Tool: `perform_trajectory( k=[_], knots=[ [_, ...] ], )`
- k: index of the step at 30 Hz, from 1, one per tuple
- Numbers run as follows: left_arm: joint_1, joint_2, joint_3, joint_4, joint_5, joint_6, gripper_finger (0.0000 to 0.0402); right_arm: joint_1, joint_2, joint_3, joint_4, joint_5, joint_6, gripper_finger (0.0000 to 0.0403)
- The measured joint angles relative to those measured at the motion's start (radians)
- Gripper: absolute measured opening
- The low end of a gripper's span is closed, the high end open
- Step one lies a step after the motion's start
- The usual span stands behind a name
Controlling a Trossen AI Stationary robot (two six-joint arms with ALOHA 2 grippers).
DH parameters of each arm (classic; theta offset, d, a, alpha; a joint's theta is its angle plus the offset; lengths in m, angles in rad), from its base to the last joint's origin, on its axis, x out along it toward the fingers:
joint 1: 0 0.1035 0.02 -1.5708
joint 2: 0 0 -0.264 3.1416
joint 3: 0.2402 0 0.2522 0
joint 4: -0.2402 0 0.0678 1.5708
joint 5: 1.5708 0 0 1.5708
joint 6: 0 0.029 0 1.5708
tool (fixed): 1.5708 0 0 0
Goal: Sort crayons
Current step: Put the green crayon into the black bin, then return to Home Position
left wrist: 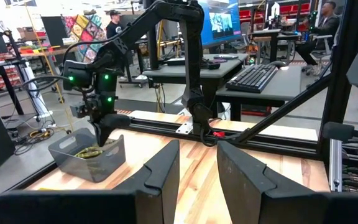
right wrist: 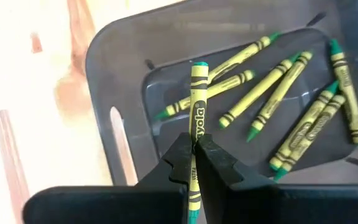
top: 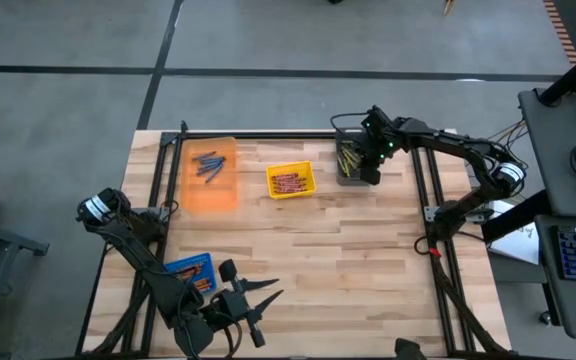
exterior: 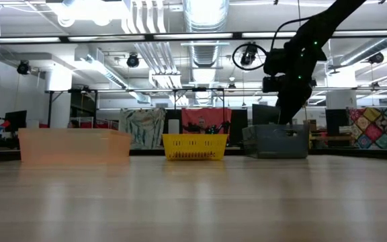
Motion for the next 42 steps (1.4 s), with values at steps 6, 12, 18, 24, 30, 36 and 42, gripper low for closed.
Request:
perform_trajectory(
  k=[6, 12, 18, 24, 30, 36, 42],
  knots=[
    [0.000, 0.000, 0.000, 0.000, 0.000, 0.000, 0.0091, 0.003, 0.000, -0.047, 0.015, 0.003, 0.003, 0.0009],
    [0.000, 0.000, 0.001, 0.000, 0.000, 0.000, 0.0091, 0.003, 0.000, -0.067, 0.034, 0.011, 0.001, 0.0009],
    [0.000, 0.000, 0.001, 0.000, 0.000, 0.000, 0.0091, 0.003, 0.000, -0.067, 0.053, 0.011, -0.002, 0.0009],
    [0.000, 0.000, 0.001, -0.001, 0.000, 0.000, 0.0091, 0.003, 0.000, -0.068, 0.054, 0.011, 0.006, 0.0014],
    [0.000, 0.000, 0.001, -0.003, 0.000, 0.000, 0.0091, 0.003, 0.000, -0.068, 0.060, 0.011, 0.023, 0.0055],
    [0.000, 0.000, 0.001, -0.002, 0.001, 0.000, 0.0091, 0.003, 0.000, -0.068, 0.066, 0.011, 0.038, 0.0093],
    [0.000, 0.000, 0.001, 0.000, 0.001, 0.001, 0.0091, 0.003, -0.029, -0.058, 0.051, 0.006, 0.075, 0.0105]
  ],
)
